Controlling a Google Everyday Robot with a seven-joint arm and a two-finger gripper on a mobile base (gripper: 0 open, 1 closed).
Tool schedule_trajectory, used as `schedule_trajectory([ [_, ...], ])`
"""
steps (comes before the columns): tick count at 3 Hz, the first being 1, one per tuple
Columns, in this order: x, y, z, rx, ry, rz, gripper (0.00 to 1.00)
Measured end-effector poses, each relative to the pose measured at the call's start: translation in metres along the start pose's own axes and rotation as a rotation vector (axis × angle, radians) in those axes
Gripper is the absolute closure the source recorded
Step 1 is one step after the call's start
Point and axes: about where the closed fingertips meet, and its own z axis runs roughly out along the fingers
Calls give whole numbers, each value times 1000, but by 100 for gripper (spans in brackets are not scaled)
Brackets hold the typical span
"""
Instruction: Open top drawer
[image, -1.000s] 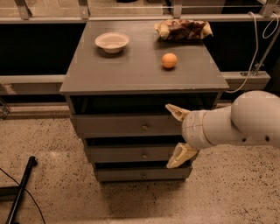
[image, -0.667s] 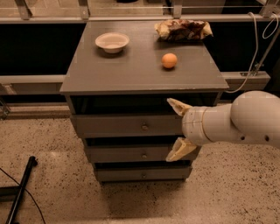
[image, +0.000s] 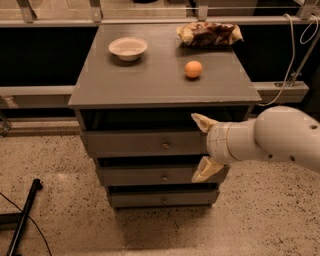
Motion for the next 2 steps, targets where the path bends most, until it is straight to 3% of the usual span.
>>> schedule_trajectory([
  [2,104,-7,61,-25,240,-176,0],
])
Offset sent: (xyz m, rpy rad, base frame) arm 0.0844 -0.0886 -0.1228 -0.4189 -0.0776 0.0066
